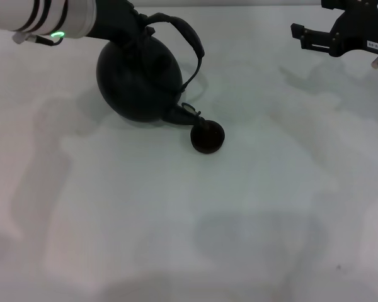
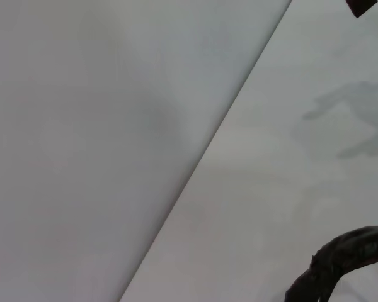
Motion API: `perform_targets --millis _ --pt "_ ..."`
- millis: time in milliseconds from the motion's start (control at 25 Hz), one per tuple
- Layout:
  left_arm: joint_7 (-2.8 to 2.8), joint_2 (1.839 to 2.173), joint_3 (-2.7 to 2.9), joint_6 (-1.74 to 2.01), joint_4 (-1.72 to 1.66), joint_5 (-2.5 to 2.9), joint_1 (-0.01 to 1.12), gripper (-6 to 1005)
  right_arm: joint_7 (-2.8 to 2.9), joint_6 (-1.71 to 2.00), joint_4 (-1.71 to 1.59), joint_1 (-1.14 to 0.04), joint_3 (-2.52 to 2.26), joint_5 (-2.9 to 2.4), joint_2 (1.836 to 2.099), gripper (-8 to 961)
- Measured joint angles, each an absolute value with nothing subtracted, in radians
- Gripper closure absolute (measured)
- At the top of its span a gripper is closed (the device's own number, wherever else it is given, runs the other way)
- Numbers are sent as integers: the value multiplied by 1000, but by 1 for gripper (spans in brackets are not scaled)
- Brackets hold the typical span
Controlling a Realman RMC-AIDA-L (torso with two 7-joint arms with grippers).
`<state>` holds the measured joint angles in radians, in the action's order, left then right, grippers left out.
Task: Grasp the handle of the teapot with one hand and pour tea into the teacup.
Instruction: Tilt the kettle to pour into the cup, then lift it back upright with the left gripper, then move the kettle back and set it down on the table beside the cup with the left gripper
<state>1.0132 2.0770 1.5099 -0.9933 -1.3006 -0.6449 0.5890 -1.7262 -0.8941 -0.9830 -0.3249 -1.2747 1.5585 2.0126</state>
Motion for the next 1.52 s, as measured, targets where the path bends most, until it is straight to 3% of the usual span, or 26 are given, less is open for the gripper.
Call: perform_targets --millis 600,1040,1520 --pt "1007 2077 1516 -995 -1315 -645 592 848 -1733 -892 -958 -336 -1265 1558 2013 109" --pt "973 2080 1522 -987 -1412 -671 522 848 -1736 -890 -942 -349 -1261 1558 2012 109" --pt "996 2075 1511 -842 -1525 -859 237 849 -1736 -875 -927 -350 -1259 1547 2007 110"
